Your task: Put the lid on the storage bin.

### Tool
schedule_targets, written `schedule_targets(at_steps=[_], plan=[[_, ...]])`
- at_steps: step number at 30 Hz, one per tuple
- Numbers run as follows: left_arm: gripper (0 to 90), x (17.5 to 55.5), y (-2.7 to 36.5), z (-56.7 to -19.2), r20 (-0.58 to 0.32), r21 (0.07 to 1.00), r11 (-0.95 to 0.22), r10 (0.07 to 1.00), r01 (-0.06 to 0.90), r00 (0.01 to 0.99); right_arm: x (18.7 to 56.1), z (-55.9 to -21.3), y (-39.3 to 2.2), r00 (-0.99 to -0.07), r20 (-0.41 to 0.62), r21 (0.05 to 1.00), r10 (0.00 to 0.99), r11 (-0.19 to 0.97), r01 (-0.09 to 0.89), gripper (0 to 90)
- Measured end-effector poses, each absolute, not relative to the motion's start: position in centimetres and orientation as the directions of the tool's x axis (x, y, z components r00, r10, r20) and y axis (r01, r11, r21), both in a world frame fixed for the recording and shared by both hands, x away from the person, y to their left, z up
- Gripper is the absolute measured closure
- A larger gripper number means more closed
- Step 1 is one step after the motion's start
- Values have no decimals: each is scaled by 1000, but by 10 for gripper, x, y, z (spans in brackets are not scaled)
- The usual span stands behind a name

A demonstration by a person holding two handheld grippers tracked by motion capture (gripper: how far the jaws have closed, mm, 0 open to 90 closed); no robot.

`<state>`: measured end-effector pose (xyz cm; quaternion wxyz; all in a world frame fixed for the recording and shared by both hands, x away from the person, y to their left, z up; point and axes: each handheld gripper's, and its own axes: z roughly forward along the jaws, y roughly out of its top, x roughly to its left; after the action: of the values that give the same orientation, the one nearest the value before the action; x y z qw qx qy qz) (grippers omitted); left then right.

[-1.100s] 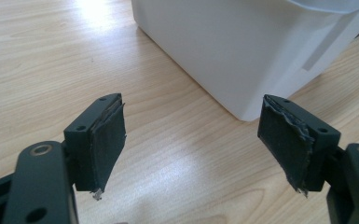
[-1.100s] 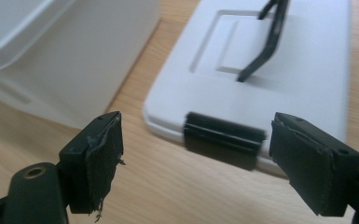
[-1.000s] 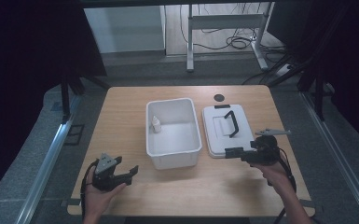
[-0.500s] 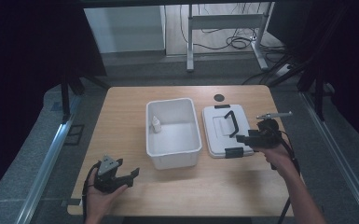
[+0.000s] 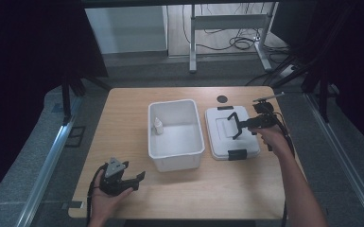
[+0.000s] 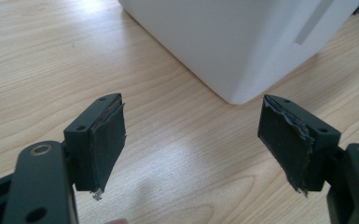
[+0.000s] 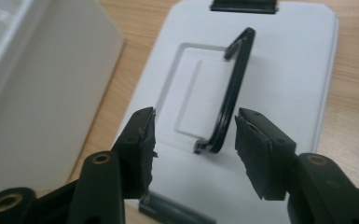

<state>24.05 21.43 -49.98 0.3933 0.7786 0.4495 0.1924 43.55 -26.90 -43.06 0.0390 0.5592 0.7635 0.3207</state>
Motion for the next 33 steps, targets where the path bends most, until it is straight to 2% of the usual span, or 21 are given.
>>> schedule_targets(at_steps=[5,12,23,28,33], plan=[[233,240,210,-500,-51,783,-296,846,547,530,452,-438,-270,-343,324,487,882,155,859,580],[234,240,204,-501,-42,777,-314,839,546,543,471,-452,-274,-317,350,422,882,154,894,624],[233,240,201,-505,-40,768,-326,835,551,549,489,-462,-274,-300,389,386,871,141,912,681],[233,240,199,-506,-40,764,-333,831,553,555,496,-465,-269,-308,376,370,874,163,914,780],[233,241,199,-507,-38,760,-339,829,554,558,498,-469,-268,-298,390,352,871,158,923,802]])
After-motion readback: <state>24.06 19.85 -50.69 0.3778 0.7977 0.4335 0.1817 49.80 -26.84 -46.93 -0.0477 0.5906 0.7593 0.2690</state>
